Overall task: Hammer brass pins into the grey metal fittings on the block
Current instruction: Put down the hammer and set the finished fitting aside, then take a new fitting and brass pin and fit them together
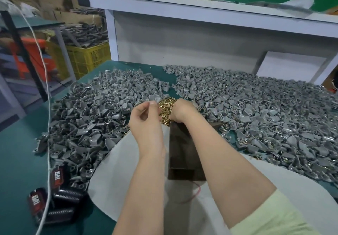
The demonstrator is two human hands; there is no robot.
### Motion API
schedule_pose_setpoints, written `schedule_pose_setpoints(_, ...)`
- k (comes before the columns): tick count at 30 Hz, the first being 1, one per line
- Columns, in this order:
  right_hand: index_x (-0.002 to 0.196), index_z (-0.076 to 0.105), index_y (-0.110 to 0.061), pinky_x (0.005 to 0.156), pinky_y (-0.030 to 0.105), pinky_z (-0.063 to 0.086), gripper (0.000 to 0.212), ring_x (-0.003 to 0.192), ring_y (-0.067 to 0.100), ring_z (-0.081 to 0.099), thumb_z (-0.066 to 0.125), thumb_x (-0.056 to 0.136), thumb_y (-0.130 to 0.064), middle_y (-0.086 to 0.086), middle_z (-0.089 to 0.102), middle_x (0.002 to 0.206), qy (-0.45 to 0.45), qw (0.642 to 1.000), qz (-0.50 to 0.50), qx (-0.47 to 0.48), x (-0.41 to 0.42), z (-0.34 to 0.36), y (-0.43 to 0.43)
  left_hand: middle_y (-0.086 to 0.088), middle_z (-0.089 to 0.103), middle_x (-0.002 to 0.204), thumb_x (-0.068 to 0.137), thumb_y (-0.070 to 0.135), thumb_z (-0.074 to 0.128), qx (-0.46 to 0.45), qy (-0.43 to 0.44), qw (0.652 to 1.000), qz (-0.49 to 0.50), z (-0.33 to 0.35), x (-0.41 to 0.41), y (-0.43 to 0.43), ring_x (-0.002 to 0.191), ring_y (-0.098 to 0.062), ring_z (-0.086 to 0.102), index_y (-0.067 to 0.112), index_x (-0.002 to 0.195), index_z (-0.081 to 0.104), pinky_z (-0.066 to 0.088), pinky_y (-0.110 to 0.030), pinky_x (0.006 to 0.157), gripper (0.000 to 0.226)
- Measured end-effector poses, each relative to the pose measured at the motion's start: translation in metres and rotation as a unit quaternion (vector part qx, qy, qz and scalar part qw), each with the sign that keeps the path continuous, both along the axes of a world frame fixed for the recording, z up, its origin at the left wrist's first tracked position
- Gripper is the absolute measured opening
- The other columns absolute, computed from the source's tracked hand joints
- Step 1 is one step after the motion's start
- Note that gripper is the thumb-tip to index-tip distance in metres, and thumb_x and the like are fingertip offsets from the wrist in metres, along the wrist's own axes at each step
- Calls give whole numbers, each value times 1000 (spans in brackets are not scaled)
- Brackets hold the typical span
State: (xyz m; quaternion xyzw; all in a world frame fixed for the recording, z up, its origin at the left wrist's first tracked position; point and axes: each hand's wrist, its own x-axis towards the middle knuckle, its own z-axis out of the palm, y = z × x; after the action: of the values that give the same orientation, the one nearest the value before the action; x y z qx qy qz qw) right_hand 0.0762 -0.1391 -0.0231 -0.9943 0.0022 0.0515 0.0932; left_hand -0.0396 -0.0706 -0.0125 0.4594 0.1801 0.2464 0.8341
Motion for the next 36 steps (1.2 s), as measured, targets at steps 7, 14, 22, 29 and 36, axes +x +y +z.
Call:
schedule_pose_setpoints(7,92,70,0,72,26,51,20,84,26,65,55,85,-12,12,71,90,-72,980,-35,185,-15,13,-20,-4,63,88,90,8,61,81,5,994,-73,0,-1,-5,87,-16,57,19,79,59,47,-34,87,16)
schedule_pose_setpoints(14,68,64,-10,86,46,54,22,82,32,67,55,85,-1,18,70,81,-74,938,-28,337,-41,27,-36,1,63,87,90,13,62,101,20,991,-88,-1,-1,-3,87,-14,58,22,79,59,43,-23,78,15)
schedule_pose_setpoints(22,79,61,-25,77,24,51,18,82,10,61,64,86,-8,-4,66,85,-116,939,45,320,-100,45,-78,12,62,84,87,27,66,528,123,823,-172,-12,-1,-14,101,-22,58,32,72,57,44,-38,91,19)
schedule_pose_setpoints(29,82,62,-22,76,26,48,11,77,11,59,63,88,-12,-6,63,77,-129,958,41,255,-112,27,-79,6,63,111,90,33,62,603,153,765,-167,-12,-3,-15,114,-24,49,37,82,57,28,-35,83,10)
schedule_pose_setpoints(36,97,64,-10,83,35,48,11,95,24,57,55,92,-13,8,59,103,-145,982,117,16,-108,28,-60,3,62,115,92,32,60,614,146,757,-170,-12,-3,-16,116,-28,47,32,98,66,26,-33,80,9)
